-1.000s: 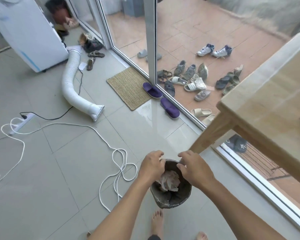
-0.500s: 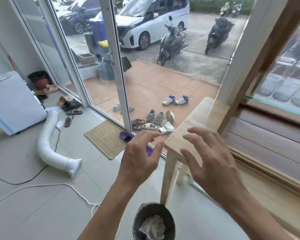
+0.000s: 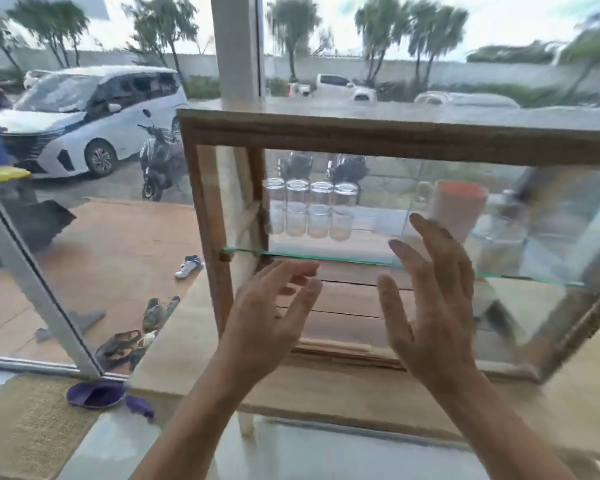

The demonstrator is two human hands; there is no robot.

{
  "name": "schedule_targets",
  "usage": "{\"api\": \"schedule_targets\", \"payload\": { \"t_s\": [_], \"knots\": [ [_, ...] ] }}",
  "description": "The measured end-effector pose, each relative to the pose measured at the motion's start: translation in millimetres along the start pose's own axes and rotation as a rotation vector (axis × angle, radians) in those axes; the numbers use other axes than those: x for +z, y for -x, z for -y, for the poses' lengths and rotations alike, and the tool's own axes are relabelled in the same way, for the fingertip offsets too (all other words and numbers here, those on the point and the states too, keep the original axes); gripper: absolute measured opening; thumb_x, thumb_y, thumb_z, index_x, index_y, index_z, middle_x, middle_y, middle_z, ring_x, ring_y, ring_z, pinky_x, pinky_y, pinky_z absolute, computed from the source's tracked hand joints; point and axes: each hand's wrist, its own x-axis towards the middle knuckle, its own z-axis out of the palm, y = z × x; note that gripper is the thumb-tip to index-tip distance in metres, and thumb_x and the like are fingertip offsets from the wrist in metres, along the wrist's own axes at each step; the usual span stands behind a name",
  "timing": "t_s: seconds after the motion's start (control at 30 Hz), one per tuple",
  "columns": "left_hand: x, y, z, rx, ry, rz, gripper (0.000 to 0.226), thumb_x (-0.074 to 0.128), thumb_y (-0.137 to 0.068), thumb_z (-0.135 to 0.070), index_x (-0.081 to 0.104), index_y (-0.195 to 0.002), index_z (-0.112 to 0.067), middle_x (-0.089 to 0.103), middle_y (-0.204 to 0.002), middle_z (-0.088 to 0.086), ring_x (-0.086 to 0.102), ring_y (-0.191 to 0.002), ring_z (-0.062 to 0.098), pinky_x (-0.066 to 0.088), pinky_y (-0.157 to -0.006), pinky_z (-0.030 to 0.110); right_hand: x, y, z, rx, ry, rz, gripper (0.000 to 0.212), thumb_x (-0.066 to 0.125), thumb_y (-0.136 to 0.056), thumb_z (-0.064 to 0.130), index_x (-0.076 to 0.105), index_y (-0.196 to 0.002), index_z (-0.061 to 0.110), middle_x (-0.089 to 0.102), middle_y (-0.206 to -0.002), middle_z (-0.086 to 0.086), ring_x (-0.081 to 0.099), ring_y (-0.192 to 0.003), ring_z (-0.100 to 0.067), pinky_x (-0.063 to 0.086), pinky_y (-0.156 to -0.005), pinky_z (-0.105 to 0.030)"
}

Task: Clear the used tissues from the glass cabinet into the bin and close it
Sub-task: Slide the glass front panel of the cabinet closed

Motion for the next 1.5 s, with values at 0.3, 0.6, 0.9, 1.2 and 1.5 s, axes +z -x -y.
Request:
{"api": "schedule_targets", "payload": {
  "t_s": [0.3,0.6,0.9,1.2,1.5],
  "knots": [
    [90.3,-64.8,-26.8,-0.156,0.344,0.118,0.022,0.055,-0.102,-0.022,0.069,-0.119,-0.026,0.074,-0.114,-0.005,0.068,-0.108,0.005,0.054,-0.092,0.022,-13.0,-2.3,-79.0,0.069,0.275,-0.118,0.055,0.047,-0.102,0.031,0.033,-0.152,0.014,0.026,-0.164,-0.012,0.009,-0.159,-0.021,0.015,-0.123,-0.056],
    [119.6,-103.1,-35.3,-0.357,0.874,0.281,0.051,0.029,-0.108,-0.038,0.071,-0.121,-0.011,0.076,-0.121,0.010,0.070,-0.118,0.032,0.052,-0.099,0.042,12.6,-7.1,-96.5,0.063,0.356,-0.116,0.061,0.042,-0.104,0.037,0.023,-0.158,0.018,-0.003,-0.172,0.009,0.007,-0.159,-0.022,0.011,-0.124,-0.052],
    [124.1,-100.4,-31.2,-0.314,1.037,0.474,0.050,0.033,-0.107,-0.034,0.074,-0.115,-0.007,0.079,-0.110,0.011,0.076,-0.102,0.027,0.059,-0.089,0.036,24.3,-8.6,-102.5,0.086,0.434,-0.106,0.064,0.031,-0.105,0.042,0.004,-0.161,0.028,-0.011,-0.170,0.010,-0.005,-0.159,-0.018,0.006,-0.124,-0.050],
    [115.1,-97.9,-22.5,-0.199,0.808,0.335,0.027,0.048,-0.105,-0.012,0.073,-0.112,-0.006,0.081,-0.106,0.006,0.078,-0.101,0.028,0.062,-0.085,0.037,25.0,-7.1,-104.1,0.084,0.474,-0.117,0.068,0.038,-0.104,0.043,0.008,-0.161,0.023,0.000,-0.170,0.002,-0.001,-0.159,-0.021,0.008,-0.124,-0.050],
    [61.1,-91.9,11.1,-0.184,0.727,0.119,0.024,0.047,-0.103,-0.005,0.070,-0.100,-0.010,0.082,-0.094,0.005,0.080,-0.088,0.026,0.060,-0.071,0.027,21.9,-8.1,-103.6,0.082,0.472,-0.106,0.066,0.029,-0.104,0.045,0.005,-0.162,0.024,-0.012,-0.171,0.008,-0.006,-0.159,-0.019,0.000,-0.125,-0.046]
  ]
}}
